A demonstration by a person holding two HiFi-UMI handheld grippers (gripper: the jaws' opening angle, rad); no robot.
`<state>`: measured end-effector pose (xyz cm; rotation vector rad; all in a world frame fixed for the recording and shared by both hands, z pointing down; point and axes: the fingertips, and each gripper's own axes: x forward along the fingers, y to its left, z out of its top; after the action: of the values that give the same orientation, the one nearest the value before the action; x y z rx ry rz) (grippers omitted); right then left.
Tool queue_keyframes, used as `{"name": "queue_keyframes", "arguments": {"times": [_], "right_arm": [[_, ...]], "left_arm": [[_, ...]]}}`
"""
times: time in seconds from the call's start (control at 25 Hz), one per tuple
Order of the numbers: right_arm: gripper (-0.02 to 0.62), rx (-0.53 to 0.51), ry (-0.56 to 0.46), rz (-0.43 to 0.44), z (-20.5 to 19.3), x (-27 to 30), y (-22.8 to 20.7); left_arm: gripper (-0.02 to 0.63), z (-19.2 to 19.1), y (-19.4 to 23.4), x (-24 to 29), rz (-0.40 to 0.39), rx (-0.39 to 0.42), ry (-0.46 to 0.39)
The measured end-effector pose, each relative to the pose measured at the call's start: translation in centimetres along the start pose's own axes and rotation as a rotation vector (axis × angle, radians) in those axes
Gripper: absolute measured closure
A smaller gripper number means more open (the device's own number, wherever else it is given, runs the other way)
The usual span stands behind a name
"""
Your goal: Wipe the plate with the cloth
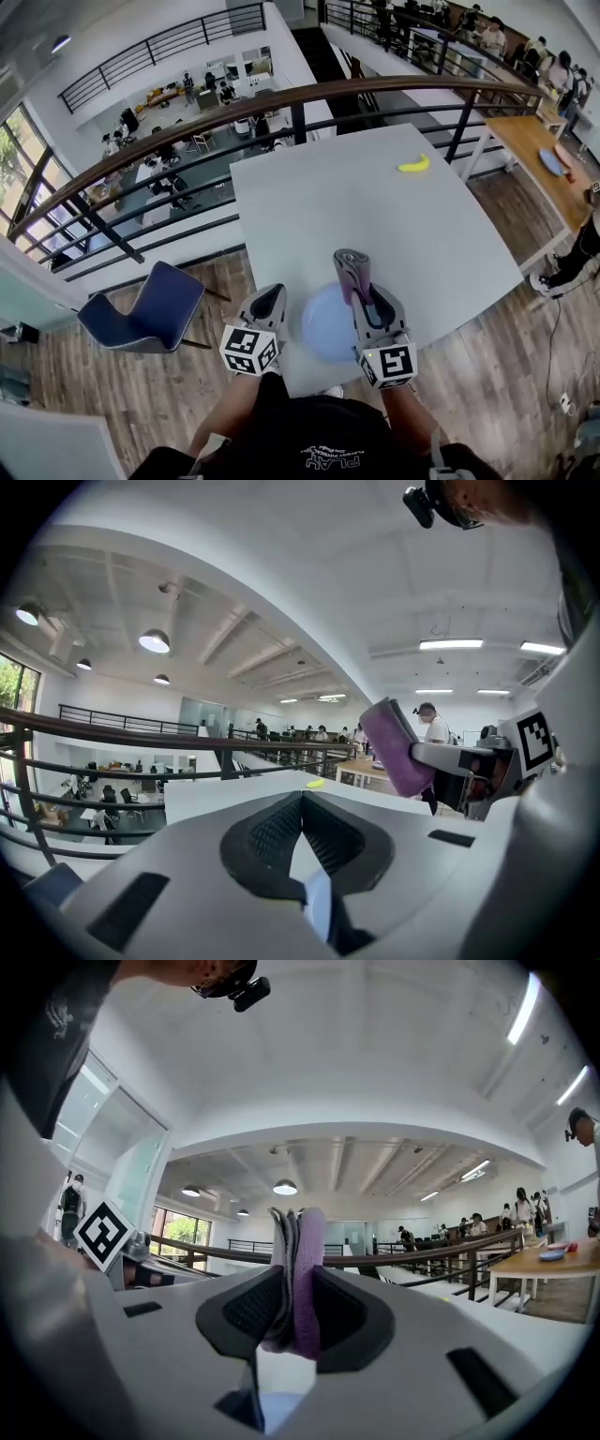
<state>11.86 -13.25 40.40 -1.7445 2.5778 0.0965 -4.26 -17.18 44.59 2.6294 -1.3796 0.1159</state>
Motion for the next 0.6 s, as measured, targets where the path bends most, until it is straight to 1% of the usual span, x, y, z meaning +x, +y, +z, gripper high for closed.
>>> {"name": "queue_keyframes", "arguments": {"times": [0.36,0.6], "right_arm": [[0.491,0.003,0.021,0.005,0.1,-0.3,0.9],[0.491,0.005,0.041,0.018,-0.6,-0.2,1.5]], "left_arm": [[0.592,0.2,-0.3,-1.3,0.007,-0.009,-0.016],[0.592,-0.1,-0.3,-1.8,0.009,-0.011,-0.013]]}}
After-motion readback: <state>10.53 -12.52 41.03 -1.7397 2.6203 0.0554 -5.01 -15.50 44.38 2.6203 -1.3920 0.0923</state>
